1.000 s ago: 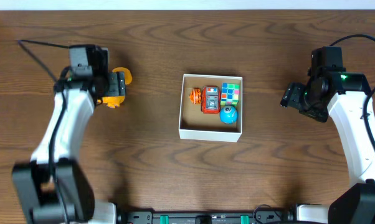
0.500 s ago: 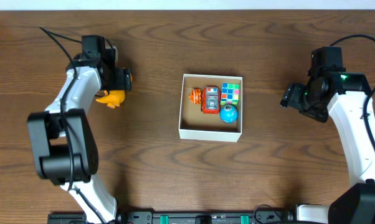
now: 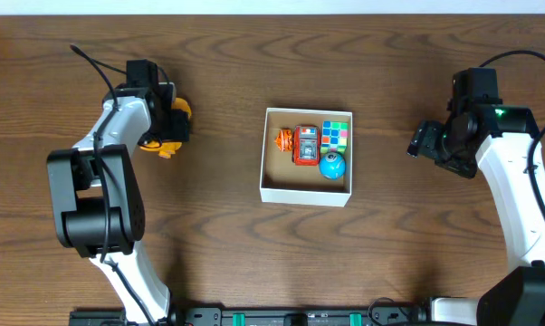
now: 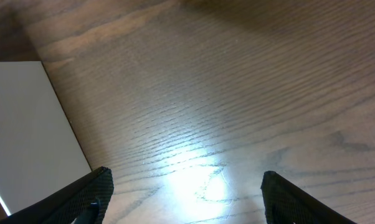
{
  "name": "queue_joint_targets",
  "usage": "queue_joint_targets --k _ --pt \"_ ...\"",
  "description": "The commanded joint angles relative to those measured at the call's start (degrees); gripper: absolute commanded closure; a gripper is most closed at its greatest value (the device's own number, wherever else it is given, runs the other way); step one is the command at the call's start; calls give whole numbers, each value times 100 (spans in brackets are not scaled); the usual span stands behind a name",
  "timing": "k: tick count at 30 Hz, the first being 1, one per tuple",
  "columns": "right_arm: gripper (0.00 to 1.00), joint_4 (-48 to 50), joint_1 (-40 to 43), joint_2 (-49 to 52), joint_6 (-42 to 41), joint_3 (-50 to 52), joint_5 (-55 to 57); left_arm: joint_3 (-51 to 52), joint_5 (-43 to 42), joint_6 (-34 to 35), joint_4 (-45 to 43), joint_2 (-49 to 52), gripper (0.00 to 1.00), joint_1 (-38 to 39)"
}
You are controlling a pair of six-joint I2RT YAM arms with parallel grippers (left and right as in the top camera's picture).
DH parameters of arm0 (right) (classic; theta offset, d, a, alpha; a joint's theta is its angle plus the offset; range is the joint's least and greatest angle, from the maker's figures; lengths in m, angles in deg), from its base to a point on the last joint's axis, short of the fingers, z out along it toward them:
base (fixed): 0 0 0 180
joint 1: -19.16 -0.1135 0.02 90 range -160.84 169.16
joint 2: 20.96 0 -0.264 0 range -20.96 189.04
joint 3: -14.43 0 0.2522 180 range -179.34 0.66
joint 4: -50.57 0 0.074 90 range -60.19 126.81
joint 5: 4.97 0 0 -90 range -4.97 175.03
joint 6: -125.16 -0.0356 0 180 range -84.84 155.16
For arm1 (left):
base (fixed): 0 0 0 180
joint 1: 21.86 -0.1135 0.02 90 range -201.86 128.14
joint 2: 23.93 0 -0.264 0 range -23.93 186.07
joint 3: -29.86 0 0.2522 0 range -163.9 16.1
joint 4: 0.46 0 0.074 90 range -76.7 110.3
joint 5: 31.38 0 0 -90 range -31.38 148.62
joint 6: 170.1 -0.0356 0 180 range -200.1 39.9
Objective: Pack container
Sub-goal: 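Move the left gripper back and grasp the orange dinosaur, then carry the dinosaur right into the box's near side and release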
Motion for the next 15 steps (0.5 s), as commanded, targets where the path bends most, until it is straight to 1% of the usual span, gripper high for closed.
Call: queue_joint_targets --k 1,2,3,10,15 --pt "21 11 9 -9 94 13 -37 -61 -72 -7 50 -149 63 -2" --pt "21 11 7 -9 94 13 -37 -61 -72 -7 48 -186 69 -2" --pt "21 11 7 -9 94 13 -37 -61 -72 -7 42 -221 71 -2" --pt "20 13 9 -9 94 13 -37 -61 -74 -7 33 -673 72 9" --pt "20 31 7 -9 94 13 -37 -61 -92 -7 205 -1388 75 186"
